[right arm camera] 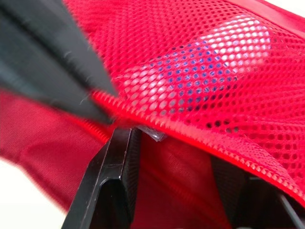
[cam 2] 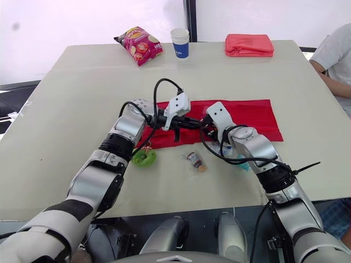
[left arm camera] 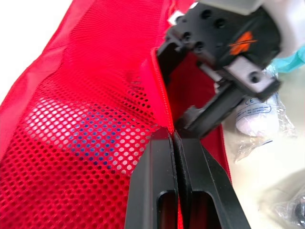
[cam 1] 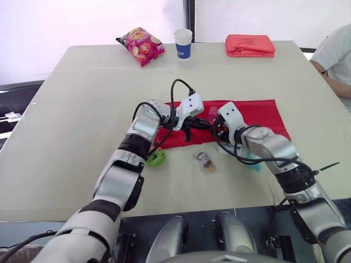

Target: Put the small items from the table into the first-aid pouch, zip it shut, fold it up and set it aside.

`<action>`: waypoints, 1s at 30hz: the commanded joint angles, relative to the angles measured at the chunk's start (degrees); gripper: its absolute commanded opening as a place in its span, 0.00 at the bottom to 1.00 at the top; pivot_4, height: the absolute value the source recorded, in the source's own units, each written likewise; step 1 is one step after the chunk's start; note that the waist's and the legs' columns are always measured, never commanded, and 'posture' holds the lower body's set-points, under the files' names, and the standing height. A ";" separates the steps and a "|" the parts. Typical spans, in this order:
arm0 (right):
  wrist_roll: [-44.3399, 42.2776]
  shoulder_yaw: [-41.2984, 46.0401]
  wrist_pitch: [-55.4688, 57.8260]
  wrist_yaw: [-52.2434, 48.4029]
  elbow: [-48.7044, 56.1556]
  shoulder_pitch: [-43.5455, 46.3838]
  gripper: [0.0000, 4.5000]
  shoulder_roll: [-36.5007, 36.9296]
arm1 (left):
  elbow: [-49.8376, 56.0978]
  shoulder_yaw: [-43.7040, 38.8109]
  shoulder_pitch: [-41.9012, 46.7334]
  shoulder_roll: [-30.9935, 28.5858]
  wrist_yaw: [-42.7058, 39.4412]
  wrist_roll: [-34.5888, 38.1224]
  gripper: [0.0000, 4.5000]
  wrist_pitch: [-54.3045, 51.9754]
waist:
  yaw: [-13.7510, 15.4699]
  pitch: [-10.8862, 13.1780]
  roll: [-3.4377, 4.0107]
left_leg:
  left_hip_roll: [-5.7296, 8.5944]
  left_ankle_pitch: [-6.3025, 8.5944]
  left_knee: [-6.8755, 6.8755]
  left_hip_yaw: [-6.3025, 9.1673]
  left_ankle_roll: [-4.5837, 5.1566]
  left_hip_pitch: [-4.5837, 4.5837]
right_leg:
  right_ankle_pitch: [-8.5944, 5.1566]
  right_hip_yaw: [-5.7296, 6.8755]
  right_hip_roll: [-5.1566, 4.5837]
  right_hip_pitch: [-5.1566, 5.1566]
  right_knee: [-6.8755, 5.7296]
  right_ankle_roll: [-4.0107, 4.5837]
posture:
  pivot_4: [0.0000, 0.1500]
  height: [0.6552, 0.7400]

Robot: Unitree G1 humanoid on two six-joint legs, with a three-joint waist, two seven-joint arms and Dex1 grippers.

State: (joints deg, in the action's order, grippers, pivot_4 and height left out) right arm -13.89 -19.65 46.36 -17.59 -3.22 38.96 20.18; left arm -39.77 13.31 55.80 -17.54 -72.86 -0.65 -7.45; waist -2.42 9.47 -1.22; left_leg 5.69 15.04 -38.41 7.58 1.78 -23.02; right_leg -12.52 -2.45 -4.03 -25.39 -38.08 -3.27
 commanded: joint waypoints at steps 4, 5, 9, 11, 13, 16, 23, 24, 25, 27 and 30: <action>-2.64 4.35 1.10 -8.18 11.30 -3.16 0.48 4.38 | -0.87 -0.02 0.86 -0.49 0.56 0.18 0.00 1.89 | 0.08 0.00 0.00 | 0.00 0.00 0.00 0.00 0.00 0.00 | 0.00 0.00 0.00 -0.01 0.02 0.00 | 1.00 1.00; -5.19 5.74 2.74 -10.44 14.87 -4.52 0.48 5.44 | -1.64 -0.07 1.20 -0.42 0.77 0.08 0.00 2.30 | 0.23 0.00 0.00 | 0.00 0.00 0.01 0.02 0.00 -0.01 | 0.00 0.01 0.00 0.00 0.03 0.00 | 1.00 1.00; -12.60 14.07 5.04 -15.89 27.03 -10.09 0.48 10.76 | -4.19 -0.05 2.20 -0.36 1.19 -0.29 0.00 4.15 | 0.15 0.00 0.00 | 0.01 0.01 -0.02 0.04 0.01 -0.05 | 0.00 0.05 -0.01 0.01 0.04 0.00 | 1.00 1.00; -15.13 22.34 0.94 -18.65 33.75 -15.79 0.48 14.22 | -5.54 -0.07 2.66 -0.61 1.19 -0.56 0.00 5.34 | 0.21 0.00 0.00 | 0.01 0.01 -0.02 0.05 0.01 -0.05 | 0.00 0.06 0.00 0.01 0.03 0.00 | 1.00 1.00; -19.31 29.56 -0.16 -23.14 37.64 -20.24 0.48 18.04 | -6.84 0.08 3.12 -1.00 1.14 -0.93 0.00 6.85 | 0.71 0.01 0.00 | 0.02 0.01 -0.01 0.13 0.01 -0.09 | -0.01 0.16 -0.01 0.02 0.10 -0.01 | 1.00 1.00; -24.01 41.50 -0.17 -31.96 41.80 -28.88 0.66 26.30 | -9.55 0.63 4.08 -1.86 1.12 -1.84 0.00 10.40 | 1.26 0.02 0.01 | 0.06 0.02 -0.03 0.03 0.03 -0.08 | 0.00 0.06 -0.05 0.03 0.06 -0.02 | 1.00 1.00; -30.45 66.14 0.27 -43.29 45.11 -45.31 0.98 34.60 | -15.94 -0.16 6.51 -2.66 -0.36 -2.36 0.00 16.61 | 1.60 0.03 0.00 | -0.08 0.17 -0.02 -0.05 0.28 0.26 | 0.01 0.09 0.06 0.38 0.10 -0.03 | 1.00 1.00; -31.00 69.41 0.69 -44.13 45.20 -47.35 0.98 34.58 | -16.48 -0.29 6.72 -2.71 -0.48 -2.30 0.00 17.00 | 1.61 0.03 -0.01 | -0.07 0.17 -0.03 -0.04 0.29 0.29 | 0.01 0.10 0.04 0.45 0.12 -0.04 | 1.00 1.00; -31.10 72.17 0.91 -45.05 45.32 -49.37 0.98 34.55 | -16.87 -0.42 6.86 -2.78 -0.63 -2.23 0.00 17.35 | 1.79 0.04 -0.01 | -0.07 0.18 -0.03 -0.03 0.30 0.32 | 0.00 0.12 0.04 0.48 0.13 -0.04 | 1.00 1.00; -30.97 77.33 1.02 -46.52 45.42 -53.25 0.98 34.29 | -17.55 -0.81 7.08 -2.98 -1.12 -1.91 0.00 17.85 | 1.93 0.04 -0.03 | -0.06 0.18 -0.04 0.01 0.31 0.30 | 0.00 0.18 0.03 0.50 0.15 -0.04 | 1.00 1.00; -31.55 81.94 1.00 -47.50 46.13 -58.06 0.98 33.03 | -17.71 -1.30 6.82 -2.93 -1.98 -1.36 0.00 18.70 | 2.00 0.04 -0.04 | -0.05 0.18 -0.05 -0.01 0.31 0.29 | 0.00 0.15 0.00 0.50 0.15 -0.04 | 1.00 1.00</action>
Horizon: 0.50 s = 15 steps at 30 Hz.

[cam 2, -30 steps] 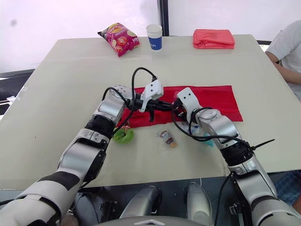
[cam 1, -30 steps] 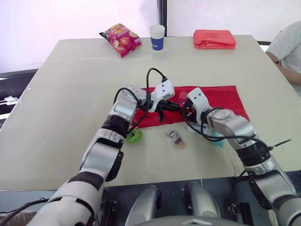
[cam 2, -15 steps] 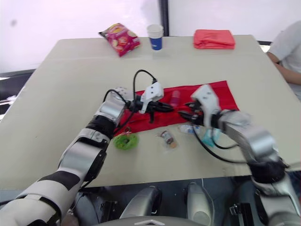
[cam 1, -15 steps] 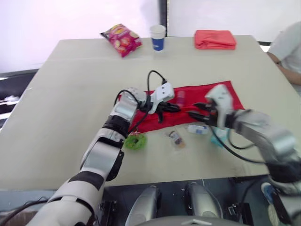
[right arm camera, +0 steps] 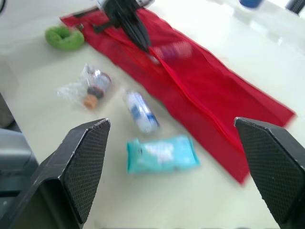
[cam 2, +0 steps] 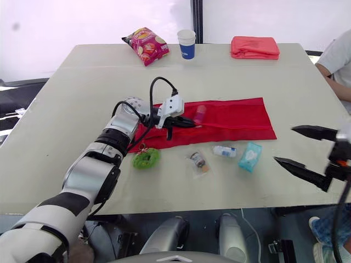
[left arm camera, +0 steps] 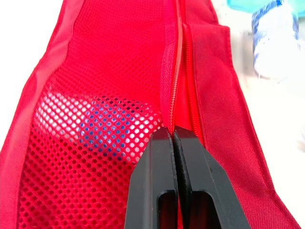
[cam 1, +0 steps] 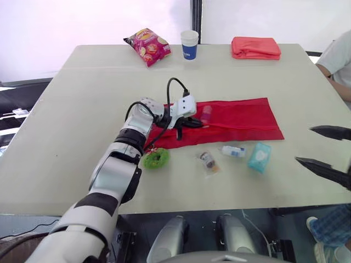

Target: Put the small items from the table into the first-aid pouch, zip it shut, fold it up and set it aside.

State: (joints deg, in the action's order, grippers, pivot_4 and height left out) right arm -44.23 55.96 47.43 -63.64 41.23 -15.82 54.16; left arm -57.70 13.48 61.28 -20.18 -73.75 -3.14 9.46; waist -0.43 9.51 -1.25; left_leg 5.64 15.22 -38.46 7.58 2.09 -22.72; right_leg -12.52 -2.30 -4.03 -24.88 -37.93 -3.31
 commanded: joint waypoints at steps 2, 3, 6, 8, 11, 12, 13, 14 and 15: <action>-1.53 5.93 -0.76 0.50 3.32 -4.86 0.98 -2.59 | 0.68 -1.64 0.97 -0.06 -1.32 1.31 0.00 1.99 | -0.16 0.00 -0.01 | -0.01 0.01 0.00 0.00 0.01 0.01 | 0.00 0.00 0.00 0.01 0.00 0.00 | 1.00 1.00; -2.50 4.15 -0.31 3.32 4.49 -4.10 0.98 -3.15 | 1.23 -1.86 0.81 0.06 -1.71 1.60 0.00 1.93 | -0.17 0.00 -0.01 | -0.01 0.01 -0.01 -0.01 0.01 0.01 | 0.00 -0.01 -0.01 0.00 -0.01 -0.01 | 1.00 1.00; -2.23 -2.96 -0.08 8.46 6.08 -2.27 0.98 -2.68 | 1.93 -1.99 0.64 0.36 -2.09 1.72 0.00 1.93 | -0.16 0.00 -0.01 | -0.02 -0.02 -0.01 0.01 -0.03 0.02 | 0.00 0.00 -0.02 0.00 -0.01 -0.01 | 1.00 1.00; 1.55 -9.62 -1.24 8.64 6.09 -2.73 0.98 0.29 | 2.32 -1.79 0.37 0.59 -1.95 1.44 0.00 2.10 | -0.13 0.00 -0.01 | -0.01 -0.03 -0.01 0.02 -0.06 0.01 | 0.00 0.02 -0.02 0.01 0.00 0.00 | 1.00 1.00; 7.23 -22.00 -2.65 12.53 4.12 2.00 0.98 4.57 | 3.29 -1.73 -0.02 0.99 -2.13 1.51 0.00 1.70 | -0.18 0.01 -0.01 | 0.01 -0.10 -0.04 0.01 -0.17 0.00 | 0.00 0.02 -0.02 0.00 0.00 -0.01 | 1.00 1.00; 8.13 -27.50 -2.73 13.67 2.35 6.26 0.98 5.33 | 3.60 -1.68 -0.13 1.08 -2.17 1.46 0.00 1.64 | -0.32 0.01 -0.02 | 0.00 -0.12 -0.04 0.02 -0.21 0.00 | 0.00 0.03 -0.02 0.01 0.00 -0.01 | 1.00 1.00; 8.66 -33.28 -2.35 14.20 0.17 11.35 0.98 5.41 | 3.85 -1.68 -0.17 1.24 -2.13 1.46 0.00 1.47 | -0.32 0.02 -0.02 | 0.00 -0.13 -0.05 0.00 -0.22 0.00 | 0.00 0.02 -0.03 0.01 0.00 -0.01 | 1.00 1.00; 9.31 -38.14 -1.35 14.82 -1.82 15.75 0.98 5.26 | 4.03 -1.70 -0.18 1.38 -2.09 1.43 0.00 1.38 | -0.37 0.03 -0.04 | 0.00 -0.12 -0.08 0.00 -0.22 -0.02 | 0.00 0.02 -0.02 0.00 0.00 -0.02 | 1.00 1.00; 10.45 -42.22 -0.71 15.17 -3.58 19.29 0.98 4.99 | 4.19 -1.72 -0.19 1.48 -2.07 1.41 0.00 1.32 | -0.43 0.03 -0.04 | -0.02 -0.13 -0.09 -0.01 -0.23 -0.01 | 0.00 0.02 -0.01 0.00 0.00 -0.02 | 1.00 1.00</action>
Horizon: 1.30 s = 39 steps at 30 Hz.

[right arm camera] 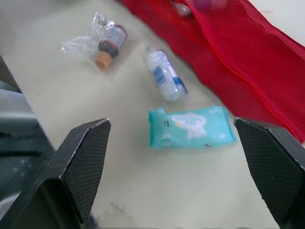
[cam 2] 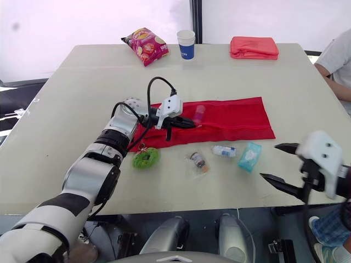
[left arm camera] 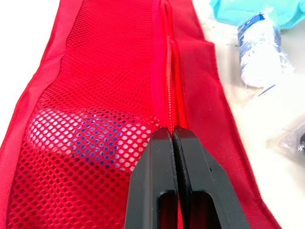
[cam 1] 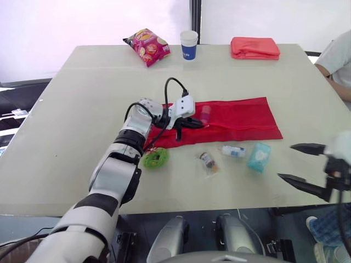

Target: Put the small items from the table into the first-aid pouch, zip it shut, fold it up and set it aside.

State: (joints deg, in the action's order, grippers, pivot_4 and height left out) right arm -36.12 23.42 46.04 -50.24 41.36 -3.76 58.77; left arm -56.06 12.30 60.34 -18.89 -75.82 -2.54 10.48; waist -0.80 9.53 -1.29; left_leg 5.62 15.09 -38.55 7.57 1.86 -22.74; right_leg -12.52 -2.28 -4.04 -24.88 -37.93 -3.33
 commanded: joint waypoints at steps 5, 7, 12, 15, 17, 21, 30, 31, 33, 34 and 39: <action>12.63 -29.40 -1.68 0.07 -14.03 21.38 0.98 -1.73 | 4.36 -0.56 0.21 0.89 0.11 1.01 0.00 -0.41 | 0.15 0.02 -0.03 | 0.04 -0.01 0.04 0.12 -0.01 -0.15 | -0.01 0.13 -0.03 -0.07 0.10 0.01 | 1.00 1.00; 15.40 -35.35 -2.22 -1.27 -18.51 26.86 0.98 -4.48 | 5.51 -0.65 -0.22 1.03 0.32 1.24 0.00 -0.91 | 0.07 0.02 -0.03 | 0.07 0.00 -0.04 0.06 0.00 -0.15 | 0.00 0.05 -0.05 -0.08 0.08 0.00 | 1.00 1.00; 18.05 -40.30 -3.51 -4.13 -24.14 31.70 0.93 -8.02 | 7.73 -1.22 -1.11 0.47 0.83 1.55 0.00 -2.32 | 0.10 0.02 -0.03 | 0.06 0.00 -0.06 0.11 0.00 -0.18 | 0.00 0.09 -0.03 -0.11 0.05 0.00 | 1.00 1.00; 18.81 -41.19 -3.63 -4.69 -25.19 32.36 0.70 -9.65 | 8.33 -1.21 -1.45 0.35 1.31 1.61 0.00 -2.77 | 0.08 0.02 -0.02 | 0.06 0.00 -0.06 0.13 -0.01 -0.17 | 0.00 0.08 -0.02 -0.12 0.04 0.00 | 1.00 1.00; 18.85 -40.96 -2.90 -4.63 -25.12 32.12 0.49 -10.42 | 8.42 -1.16 -1.49 0.43 1.51 1.59 0.00 -2.90 | 0.07 0.02 -0.02 | 0.06 0.00 -0.06 0.13 -0.01 -0.17 | 0.00 0.08 -0.02 -0.13 0.03 0.00 | 1.00 1.00; 14.37 -36.45 3.73 -1.78 -21.50 29.71 0.06 -13.51 | 7.94 -1.09 -1.48 0.68 1.69 1.53 0.00 -2.61 | 0.09 0.01 -0.02 | 0.06 -0.01 -0.05 0.14 -0.01 -0.17 | 0.01 0.07 -0.02 -0.14 0.02 0.01 | 1.00 1.00; 7.55 -20.07 33.02 21.64 -14.71 32.99 0.01 -34.47 | 8.43 -1.25 -1.52 1.16 1.38 1.97 0.00 -3.00 | 0.04 -0.02 0.02 | 0.06 -0.01 -0.01 0.12 -0.02 -0.19 | 0.02 -0.07 -0.03 -0.27 -0.09 0.03 | 1.00 1.00; 8.63 -19.90 33.96 24.37 -15.25 33.37 0.01 -36.82 | 8.43 -1.25 -1.53 1.22 1.35 1.97 0.00 -3.01 | 0.04 -0.02 0.02 | 0.07 -0.01 0.01 0.11 -0.02 -0.21 | 0.02 -0.09 -0.03 -0.31 -0.10 0.03 | 1.00 1.00; 10.62 -20.85 34.72 28.47 -16.42 33.66 0.01 -39.89 | 8.48 -1.23 -1.48 1.43 1.36 2.03 0.00 -3.14 | 0.03 -0.02 0.03 | 0.09 -0.01 0.04 0.10 -0.03 -0.26 | 0.02 -0.09 -0.04 -0.38 -0.09 0.03 | 1.00 1.00; 11.27 -21.32 34.69 29.73 -16.84 33.72 0.01 -40.74 | 8.59 -1.20 -1.46 1.55 1.36 2.06 0.00 -3.25 | 0.02 -0.02 0.03 | 0.09 -0.01 0.03 0.09 -0.03 -0.28 | 0.02 -0.10 -0.04 -0.40 -0.09 0.03 | 1.00 1.00; 13.03 -19.11 35.28 35.40 -17.74 35.10 0.01 -46.62 | 9.16 -1.17 -1.46 2.00 1.25 2.24 0.00 -3.73 | -0.20 -0.03 0.05 | 0.10 -0.02 0.03 0.05 -0.03 -0.29 | 0.02 -0.15 -0.02 -0.44 -0.15 0.03 | 1.00 1.00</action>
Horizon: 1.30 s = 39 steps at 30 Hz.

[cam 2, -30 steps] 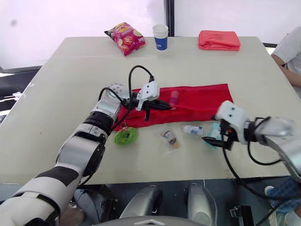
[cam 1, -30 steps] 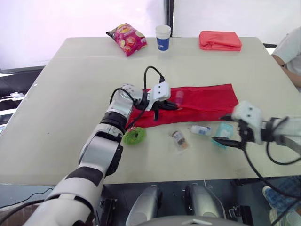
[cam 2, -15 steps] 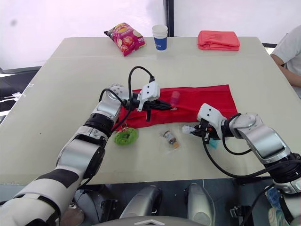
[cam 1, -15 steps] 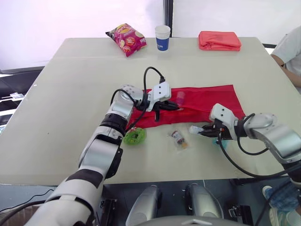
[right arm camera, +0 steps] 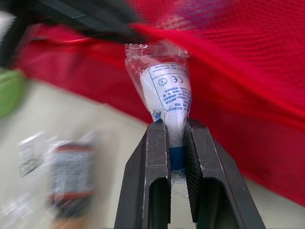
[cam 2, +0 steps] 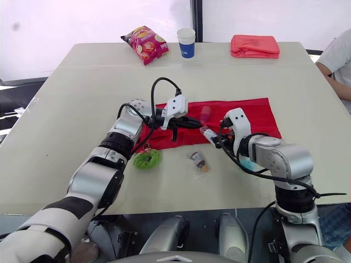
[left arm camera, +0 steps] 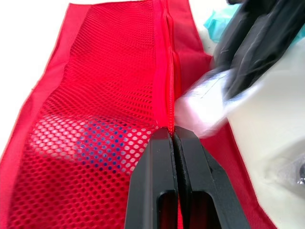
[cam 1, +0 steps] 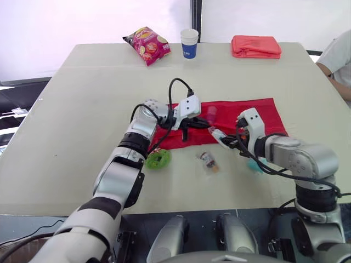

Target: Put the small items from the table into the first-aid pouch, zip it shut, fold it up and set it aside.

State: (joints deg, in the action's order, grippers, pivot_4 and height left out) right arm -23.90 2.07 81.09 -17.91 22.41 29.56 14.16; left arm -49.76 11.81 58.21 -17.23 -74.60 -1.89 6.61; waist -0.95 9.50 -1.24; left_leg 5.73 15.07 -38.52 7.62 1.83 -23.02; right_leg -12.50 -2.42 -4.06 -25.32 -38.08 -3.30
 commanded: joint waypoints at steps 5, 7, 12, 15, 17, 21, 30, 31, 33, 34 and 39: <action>0.57 6.12 3.20 5.64 4.70 1.67 0.01 -5.18 | 2.94 -0.75 0.50 0.18 0.45 1.51 0.00 -0.09 | -0.08 0.00 0.01 | 0.00 0.00 0.01 -0.01 0.00 0.00 | 0.00 -0.02 0.00 -0.03 -0.01 0.00 | 1.00 1.00; 0.74 7.87 4.48 6.66 6.03 1.46 0.01 -6.14 | 2.97 -0.72 0.42 0.19 0.64 1.58 0.00 -0.27 | -0.11 -0.01 0.01 | 0.00 0.00 0.01 -0.01 0.00 0.00 | 0.00 -0.02 0.01 -0.03 -0.02 0.00 | 1.00 1.00; 0.76 10.94 8.50 8.10 9.89 0.54 0.01 -8.14 | 3.10 -0.55 0.08 0.16 0.82 1.77 0.00 -0.53 | -0.20 -0.01 0.02 | 0.00 0.00 0.03 -0.02 0.00 0.00 | 0.00 -0.03 0.01 -0.04 -0.02 0.00 | 1.00 1.00; 2.06 12.23 9.05 9.81 10.51 0.09 0.01 -9.45 | 2.77 -0.44 0.17 0.19 0.84 1.76 0.00 -0.47 | -0.26 -0.01 0.02 | 0.00 0.00 0.03 -0.02 0.00 0.00 | 0.00 -0.03 0.01 -0.04 -0.02 0.00 | 1.00 1.00; 2.97 12.40 8.32 10.95 9.77 0.15 0.01 -10.25 | 2.63 -0.35 0.26 0.26 0.80 1.72 0.00 -0.46 | -0.34 -0.02 0.03 | 0.00 0.00 0.04 -0.02 0.00 0.00 | 0.00 -0.03 0.02 -0.04 -0.03 0.00 | 1.00 1.00; 5.32 11.17 4.56 13.81 6.78 0.39 0.01 -13.42 | 2.74 -0.23 0.23 0.44 0.63 1.74 0.00 -0.58 | -0.90 -0.02 0.03 | 0.00 -0.01 0.06 -0.02 -0.01 0.00 | 0.00 -0.04 0.01 -0.06 -0.04 0.00 | 1.00 1.00; 2.58 4.96 -0.51 9.34 2.39 1.60 0.01 -13.42 | 2.91 0.02 0.01 0.32 0.19 1.51 0.00 -0.62 | -1.52 -0.03 0.05 | -0.01 -0.02 0.12 -0.02 -0.04 0.01 | 0.00 -0.05 0.03 -0.09 -0.05 0.00 | 1.00 1.00; 1.81 4.18 -0.17 8.39 3.27 1.37 0.01 -13.02 | 2.74 -0.01 0.09 0.27 0.30 1.45 0.00 -0.55 | -1.52 -0.03 0.05 | -0.02 -0.02 0.13 -0.03 -0.04 0.00 | 0.00 -0.05 0.03 -0.10 -0.05 0.00 | 1.00 1.00; 0.72 3.82 0.80 7.43 4.90 0.79 0.01 -12.54 | 2.48 -0.10 0.21 0.16 0.49 1.38 0.00 -0.50 | -1.52 -0.03 0.06 | -0.02 -0.02 0.13 -0.03 -0.04 0.00 | 0.00 -0.05 0.03 -0.10 -0.04 0.00 | 1.00 1.00; 0.54 4.02 1.12 7.42 5.43 0.58 0.01 -12.41 | 2.28 -0.14 0.29 0.11 0.60 1.34 0.00 -0.46 | -1.45 -0.03 0.06 | -0.02 -0.02 0.13 -0.03 -0.04 0.00 | 0.00 -0.05 0.03 -0.10 -0.04 0.00 | 1.00 1.00; 0.93 7.16 4.13 8.16 9.25 -1.03 0.01 -11.93 | 1.69 -0.21 0.34 -0.06 0.95 1.22 0.00 -0.40 | -1.42 -0.03 0.06 | -0.01 -0.02 0.13 -0.02 -0.04 -0.01 | 0.00 -0.05 0.02 -0.10 -0.04 0.00 | 1.00 1.00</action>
State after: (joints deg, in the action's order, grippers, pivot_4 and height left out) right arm -21.24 7.86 84.54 -9.33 27.05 28.22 2.09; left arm -48.57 11.83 58.04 -17.00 -73.99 -0.97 5.68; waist -2.37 9.47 -1.18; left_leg 5.72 15.05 -38.40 7.60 1.79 -23.03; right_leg -12.51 -2.47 -4.05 -25.42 -38.12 -3.30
